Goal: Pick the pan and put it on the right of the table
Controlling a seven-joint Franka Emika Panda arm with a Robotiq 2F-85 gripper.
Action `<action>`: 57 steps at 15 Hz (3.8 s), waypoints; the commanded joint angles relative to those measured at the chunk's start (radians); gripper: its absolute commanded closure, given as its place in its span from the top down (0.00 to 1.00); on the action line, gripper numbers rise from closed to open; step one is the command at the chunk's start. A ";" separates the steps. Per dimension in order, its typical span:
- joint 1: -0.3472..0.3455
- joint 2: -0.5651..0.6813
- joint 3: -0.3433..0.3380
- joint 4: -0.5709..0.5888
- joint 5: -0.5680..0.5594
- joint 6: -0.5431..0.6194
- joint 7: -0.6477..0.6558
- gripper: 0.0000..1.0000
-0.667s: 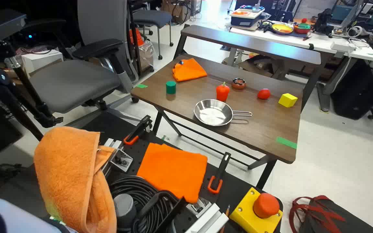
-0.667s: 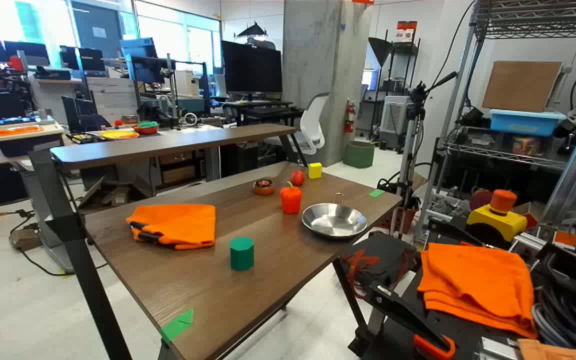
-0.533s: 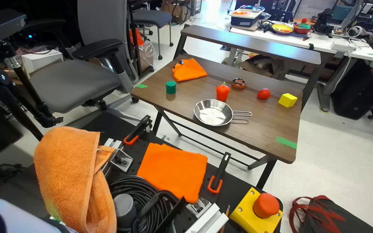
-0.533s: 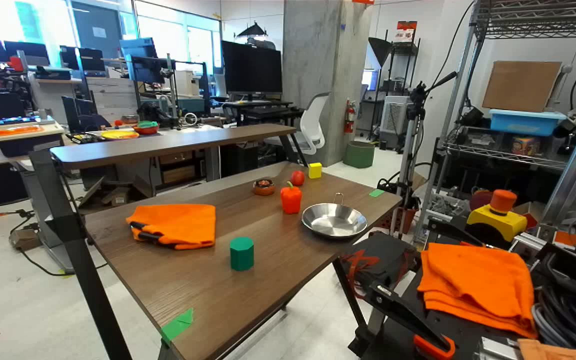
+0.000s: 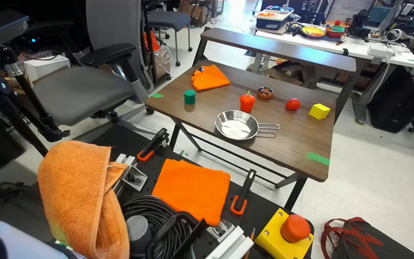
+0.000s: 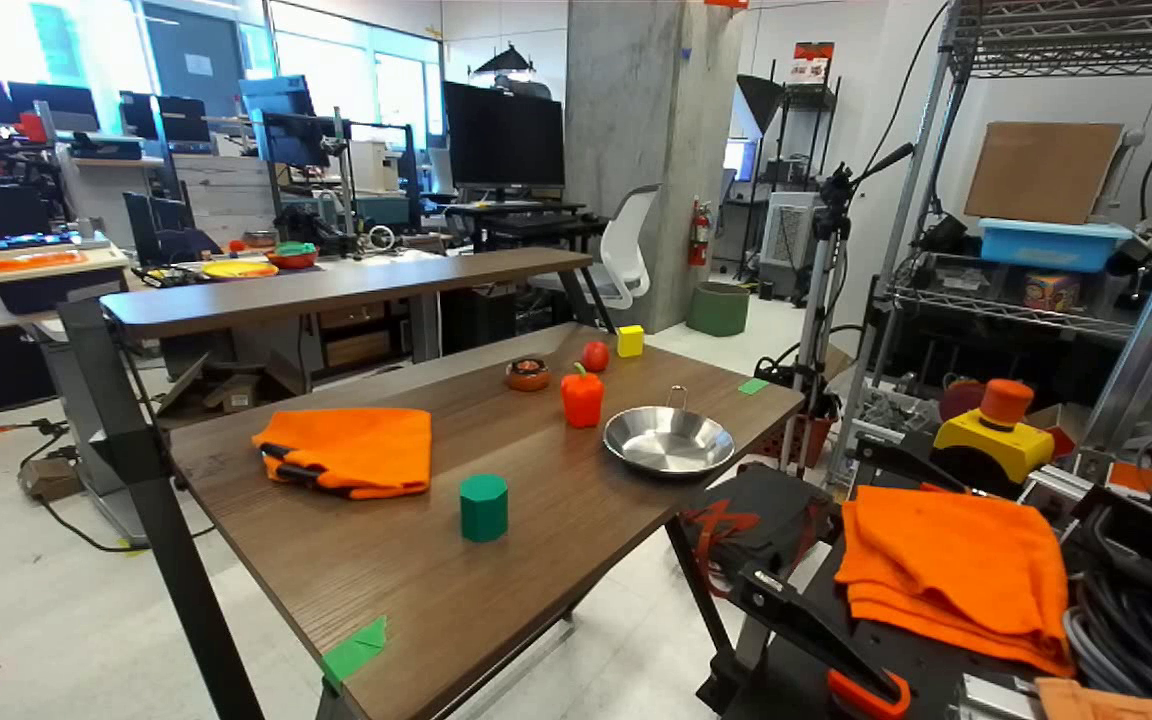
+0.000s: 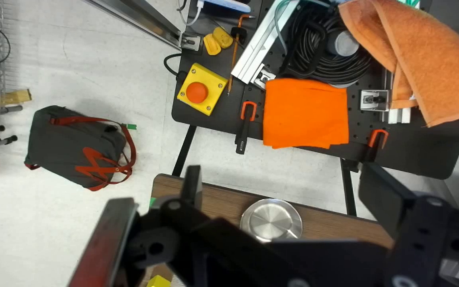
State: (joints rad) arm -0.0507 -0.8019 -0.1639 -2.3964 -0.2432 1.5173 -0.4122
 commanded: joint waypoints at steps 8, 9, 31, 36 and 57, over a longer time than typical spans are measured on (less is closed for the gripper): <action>0.055 0.158 0.018 0.054 0.147 0.082 0.165 1.00; 0.061 0.191 0.028 0.057 0.180 0.125 0.192 1.00; 0.105 1.128 0.176 0.213 0.260 0.902 0.547 1.00; 0.160 1.304 0.147 0.327 0.193 0.946 0.648 1.00; 0.196 1.487 0.102 0.568 0.223 0.755 0.832 0.02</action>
State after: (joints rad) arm 0.1764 0.7021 -0.0775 -1.8350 -0.0745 2.3122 0.4290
